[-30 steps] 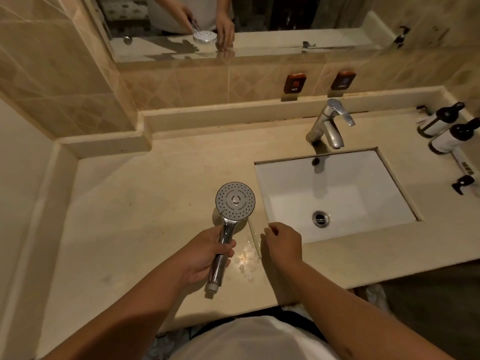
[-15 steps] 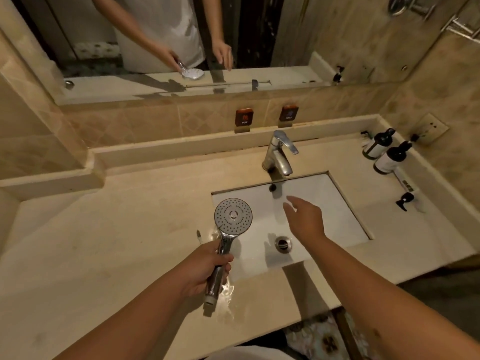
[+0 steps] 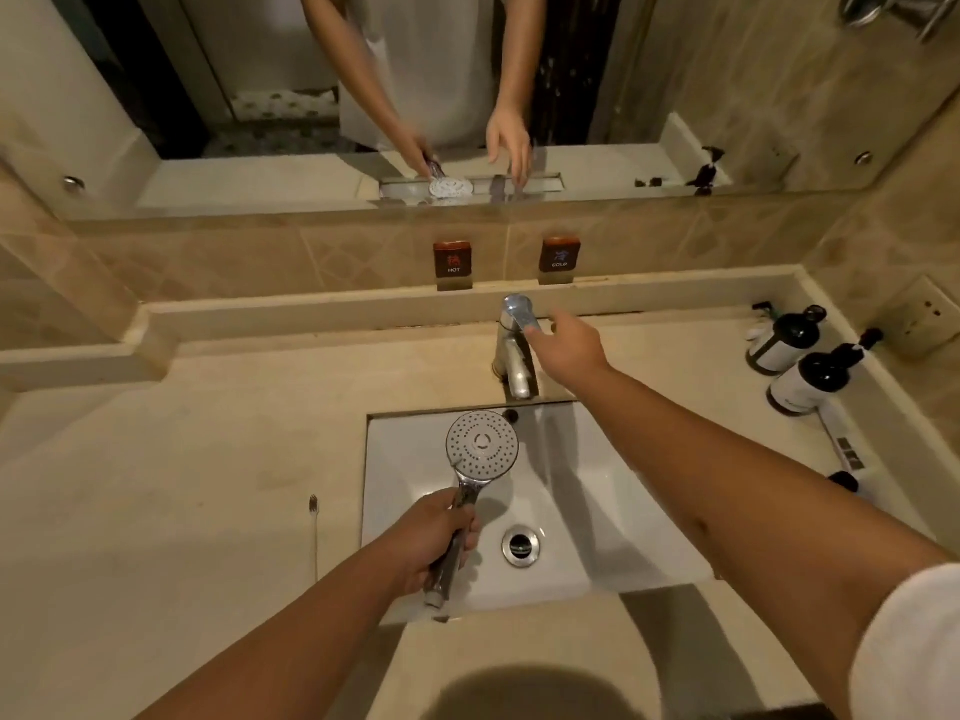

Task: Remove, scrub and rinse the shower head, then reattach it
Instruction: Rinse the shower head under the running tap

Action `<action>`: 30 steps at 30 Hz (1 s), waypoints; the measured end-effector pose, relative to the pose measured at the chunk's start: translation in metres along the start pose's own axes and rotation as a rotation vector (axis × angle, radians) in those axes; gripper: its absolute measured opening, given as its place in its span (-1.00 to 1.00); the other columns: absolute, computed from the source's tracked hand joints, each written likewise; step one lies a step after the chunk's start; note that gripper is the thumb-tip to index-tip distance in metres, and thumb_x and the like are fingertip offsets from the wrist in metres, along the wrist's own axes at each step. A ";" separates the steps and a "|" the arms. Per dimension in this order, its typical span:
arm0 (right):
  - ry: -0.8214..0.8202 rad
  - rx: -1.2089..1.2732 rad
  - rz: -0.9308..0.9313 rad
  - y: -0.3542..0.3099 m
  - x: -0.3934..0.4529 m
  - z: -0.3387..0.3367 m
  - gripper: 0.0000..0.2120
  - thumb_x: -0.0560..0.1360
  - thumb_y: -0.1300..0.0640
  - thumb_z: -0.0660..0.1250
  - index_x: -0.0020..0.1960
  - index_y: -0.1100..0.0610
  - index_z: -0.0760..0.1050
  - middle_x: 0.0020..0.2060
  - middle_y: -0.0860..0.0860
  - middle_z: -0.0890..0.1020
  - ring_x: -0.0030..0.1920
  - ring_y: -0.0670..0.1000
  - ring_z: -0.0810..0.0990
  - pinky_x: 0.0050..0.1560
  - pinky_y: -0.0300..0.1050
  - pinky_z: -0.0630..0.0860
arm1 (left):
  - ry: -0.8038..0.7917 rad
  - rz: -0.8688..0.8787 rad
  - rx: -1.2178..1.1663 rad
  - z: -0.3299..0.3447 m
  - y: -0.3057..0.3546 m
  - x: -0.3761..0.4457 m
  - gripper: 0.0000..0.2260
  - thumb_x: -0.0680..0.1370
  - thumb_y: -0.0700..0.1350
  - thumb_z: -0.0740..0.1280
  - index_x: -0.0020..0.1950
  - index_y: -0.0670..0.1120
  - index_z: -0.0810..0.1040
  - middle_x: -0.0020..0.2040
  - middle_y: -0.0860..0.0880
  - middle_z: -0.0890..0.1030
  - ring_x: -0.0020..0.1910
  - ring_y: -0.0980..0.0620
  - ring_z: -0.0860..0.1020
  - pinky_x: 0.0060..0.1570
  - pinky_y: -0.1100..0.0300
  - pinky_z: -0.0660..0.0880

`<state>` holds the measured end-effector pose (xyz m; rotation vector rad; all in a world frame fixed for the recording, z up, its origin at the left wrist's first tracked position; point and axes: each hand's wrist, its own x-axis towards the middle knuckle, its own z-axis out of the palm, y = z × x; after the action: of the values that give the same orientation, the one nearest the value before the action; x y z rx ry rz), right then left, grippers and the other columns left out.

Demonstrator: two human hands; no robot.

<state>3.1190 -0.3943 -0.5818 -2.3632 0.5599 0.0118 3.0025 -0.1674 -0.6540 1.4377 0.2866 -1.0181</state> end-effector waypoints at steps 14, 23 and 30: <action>-0.392 0.674 0.447 -0.016 0.031 0.008 -0.67 0.61 -0.05 0.15 -0.22 0.09 0.48 -0.44 -0.05 0.46 -0.51 -0.11 0.34 -0.49 -0.26 0.25 | 0.115 0.042 0.021 0.043 0.010 0.049 -0.84 0.63 -0.16 0.16 0.03 -0.15 0.53 -0.26 -0.07 0.53 -0.41 0.06 0.47 -0.40 0.19 0.45; -0.363 0.640 0.477 -0.018 0.033 0.010 -0.67 0.60 -0.09 0.19 -0.18 0.11 0.53 -0.40 -0.02 0.44 -0.46 -0.07 0.30 -0.41 -0.19 0.26 | 0.092 0.025 -0.052 0.059 0.009 0.062 -0.85 0.65 -0.17 0.15 0.00 -0.16 0.49 -0.26 -0.09 0.51 -0.40 0.05 0.46 -0.43 0.21 0.44; -0.367 0.660 0.532 -0.022 0.033 0.007 -0.73 0.61 -0.08 0.19 0.04 0.12 0.50 -0.34 -0.03 0.47 -0.40 -0.04 0.35 -0.41 -0.16 0.28 | 0.094 0.007 -0.045 0.066 0.005 0.072 -0.85 0.65 -0.18 0.15 0.03 -0.16 0.50 -0.26 -0.08 0.51 -0.42 0.05 0.45 -0.48 0.23 0.43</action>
<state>3.1586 -0.3880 -0.5784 -1.4805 0.8375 0.4247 3.0212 -0.2559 -0.6901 1.4473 0.3703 -0.9343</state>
